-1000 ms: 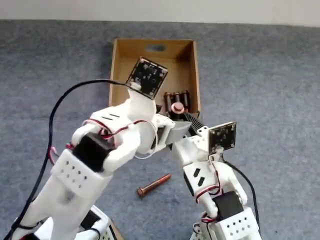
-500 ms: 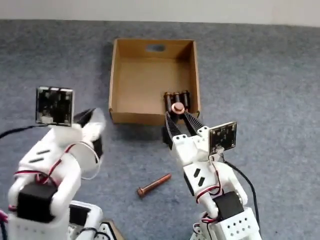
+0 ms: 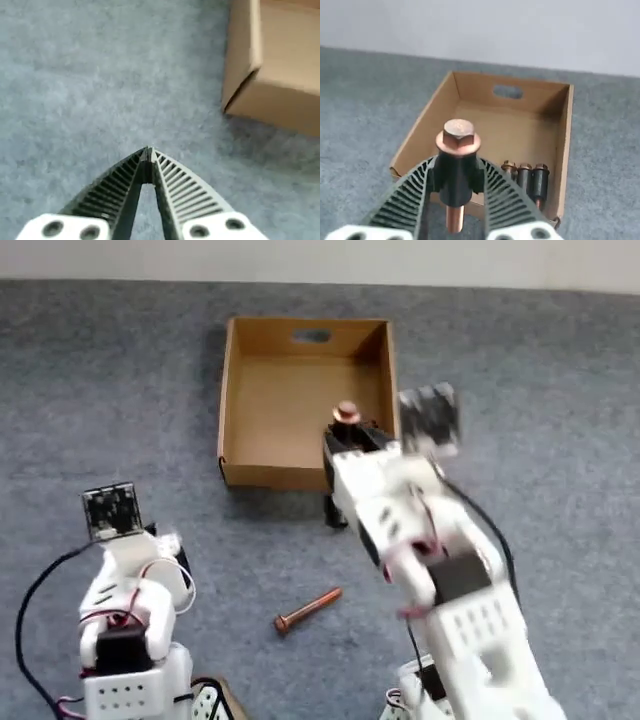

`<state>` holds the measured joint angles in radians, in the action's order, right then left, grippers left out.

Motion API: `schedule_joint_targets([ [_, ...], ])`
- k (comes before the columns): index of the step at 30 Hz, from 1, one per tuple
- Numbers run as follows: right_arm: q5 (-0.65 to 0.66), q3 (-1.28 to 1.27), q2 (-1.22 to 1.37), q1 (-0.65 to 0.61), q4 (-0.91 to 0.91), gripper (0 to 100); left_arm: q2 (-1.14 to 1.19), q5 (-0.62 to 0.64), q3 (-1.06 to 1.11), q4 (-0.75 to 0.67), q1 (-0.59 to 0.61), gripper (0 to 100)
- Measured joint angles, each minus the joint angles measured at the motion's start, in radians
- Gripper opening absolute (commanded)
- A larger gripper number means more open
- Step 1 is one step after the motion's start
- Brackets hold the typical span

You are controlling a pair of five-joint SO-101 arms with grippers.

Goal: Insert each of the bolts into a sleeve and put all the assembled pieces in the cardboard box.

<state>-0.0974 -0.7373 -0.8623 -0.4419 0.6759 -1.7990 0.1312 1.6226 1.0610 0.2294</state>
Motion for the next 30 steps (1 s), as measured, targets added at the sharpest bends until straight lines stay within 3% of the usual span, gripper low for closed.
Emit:
schedule_joint_targets([
  [12,-0.002,0.578,0.772,0.000,0.005,0.9,0.000,0.002,0.057,-0.043,0.000,1],
  [20,-0.002,0.819,1.079,0.000,0.190,0.7,0.000,0.002,0.057,-0.043,0.000,1],
  [30,-0.002,1.069,1.412,0.000,0.295,0.7,0.000,0.002,0.057,-0.043,0.000,1],
])
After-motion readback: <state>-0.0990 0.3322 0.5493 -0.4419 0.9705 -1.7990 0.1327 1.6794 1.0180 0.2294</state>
